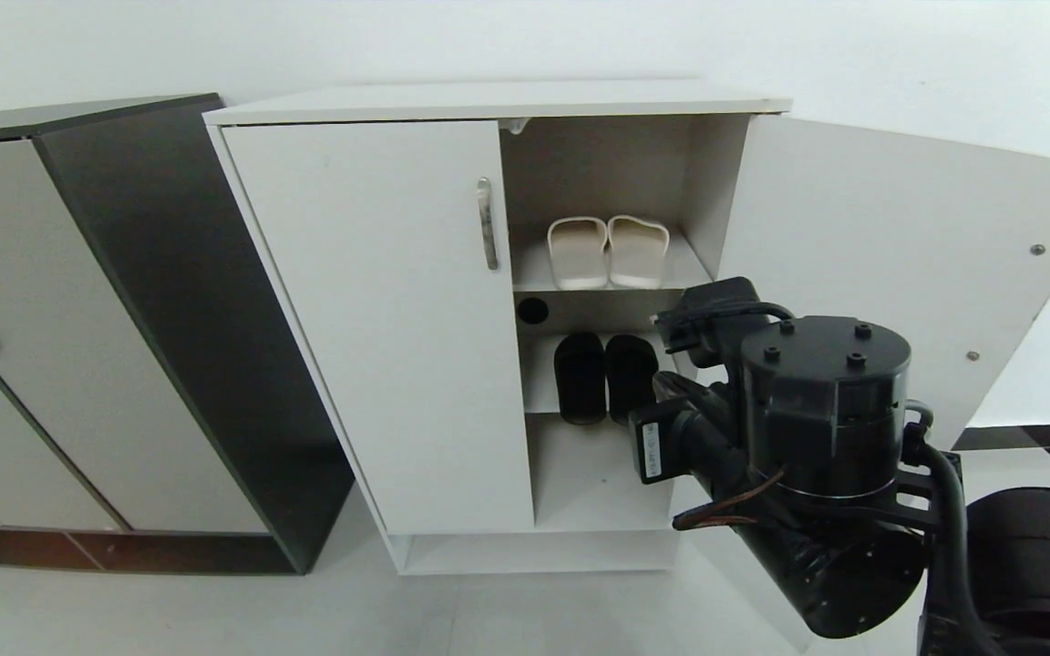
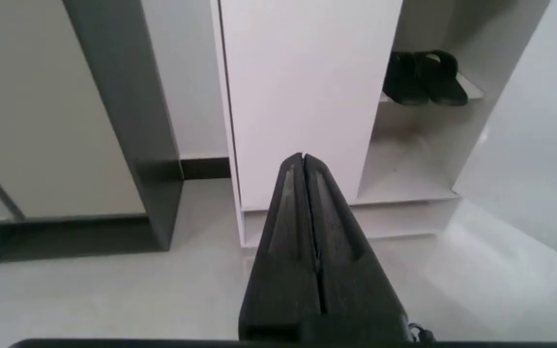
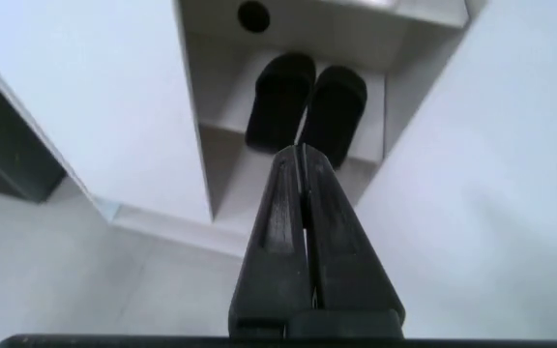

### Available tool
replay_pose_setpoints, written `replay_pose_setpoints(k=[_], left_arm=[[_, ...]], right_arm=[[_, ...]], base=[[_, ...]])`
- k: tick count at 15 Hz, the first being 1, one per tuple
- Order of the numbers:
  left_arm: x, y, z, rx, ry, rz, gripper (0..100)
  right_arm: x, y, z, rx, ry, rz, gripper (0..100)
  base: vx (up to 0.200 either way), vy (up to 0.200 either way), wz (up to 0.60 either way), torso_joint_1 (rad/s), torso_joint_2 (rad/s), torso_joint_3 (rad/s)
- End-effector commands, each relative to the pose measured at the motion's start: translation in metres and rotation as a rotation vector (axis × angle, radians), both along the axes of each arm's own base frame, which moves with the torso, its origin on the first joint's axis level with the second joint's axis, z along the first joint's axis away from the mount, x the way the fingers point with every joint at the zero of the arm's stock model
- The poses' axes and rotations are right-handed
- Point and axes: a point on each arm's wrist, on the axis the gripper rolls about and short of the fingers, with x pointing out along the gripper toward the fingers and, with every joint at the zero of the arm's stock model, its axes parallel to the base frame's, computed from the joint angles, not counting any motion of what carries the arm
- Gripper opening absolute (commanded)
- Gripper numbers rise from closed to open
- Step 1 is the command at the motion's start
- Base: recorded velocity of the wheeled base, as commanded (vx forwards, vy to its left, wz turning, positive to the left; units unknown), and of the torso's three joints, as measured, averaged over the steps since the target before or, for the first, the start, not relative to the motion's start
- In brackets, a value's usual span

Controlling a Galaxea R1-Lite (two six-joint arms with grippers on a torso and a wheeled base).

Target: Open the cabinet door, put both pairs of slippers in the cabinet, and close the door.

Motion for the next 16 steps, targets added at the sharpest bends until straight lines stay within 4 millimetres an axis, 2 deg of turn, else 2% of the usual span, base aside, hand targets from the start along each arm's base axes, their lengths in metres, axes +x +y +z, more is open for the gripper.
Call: replay_pose_setpoints(k=[1,16], left_arm=[[0.0001,0.0,0.0,0.0,0.001,0.0,0],[0.0001,0.0,0.0,-0.001,0.001,0.0,0]], right_arm=[[-0.0003,-0.0008,-0.003,-0.011,0.006,0.0,0],[0.0002,-0.0026,-0.0086,-0.04,0.013,-0.001,0]], base=[[-0.2,0.0,0.0,0.007,0.0,0.002],[0.0,0.0,0.0,0.0,0.0,0.0]])
